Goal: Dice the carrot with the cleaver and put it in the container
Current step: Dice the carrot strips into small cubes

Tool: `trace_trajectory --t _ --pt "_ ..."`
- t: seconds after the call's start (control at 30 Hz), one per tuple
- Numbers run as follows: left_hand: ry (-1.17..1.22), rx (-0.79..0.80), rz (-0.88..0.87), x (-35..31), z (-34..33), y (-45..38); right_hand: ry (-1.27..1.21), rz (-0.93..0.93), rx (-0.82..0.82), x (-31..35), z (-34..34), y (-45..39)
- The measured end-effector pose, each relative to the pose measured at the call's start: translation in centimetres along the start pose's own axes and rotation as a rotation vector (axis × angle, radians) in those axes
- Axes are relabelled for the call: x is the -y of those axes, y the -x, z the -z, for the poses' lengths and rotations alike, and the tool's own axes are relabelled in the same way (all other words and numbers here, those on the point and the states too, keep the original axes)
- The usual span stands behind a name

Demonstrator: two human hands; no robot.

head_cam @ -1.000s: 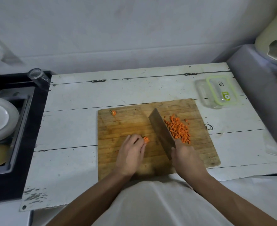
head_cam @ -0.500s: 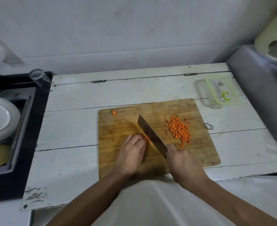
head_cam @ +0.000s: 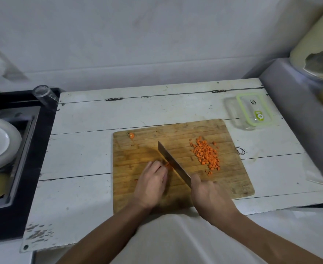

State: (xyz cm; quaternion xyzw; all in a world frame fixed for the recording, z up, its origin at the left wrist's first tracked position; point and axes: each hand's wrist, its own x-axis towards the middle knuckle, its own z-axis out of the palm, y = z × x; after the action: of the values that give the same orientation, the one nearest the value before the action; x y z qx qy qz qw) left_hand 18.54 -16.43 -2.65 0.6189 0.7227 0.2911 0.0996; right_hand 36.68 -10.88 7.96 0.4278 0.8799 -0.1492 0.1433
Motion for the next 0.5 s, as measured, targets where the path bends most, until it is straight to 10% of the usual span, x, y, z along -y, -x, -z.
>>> trace_trajectory --t 0.5 --pt "-0.014 0.003 -0.052 0.2 -0.3 -0.1 0.048 0.019 -0.059 2.3 0.1 -3.9"
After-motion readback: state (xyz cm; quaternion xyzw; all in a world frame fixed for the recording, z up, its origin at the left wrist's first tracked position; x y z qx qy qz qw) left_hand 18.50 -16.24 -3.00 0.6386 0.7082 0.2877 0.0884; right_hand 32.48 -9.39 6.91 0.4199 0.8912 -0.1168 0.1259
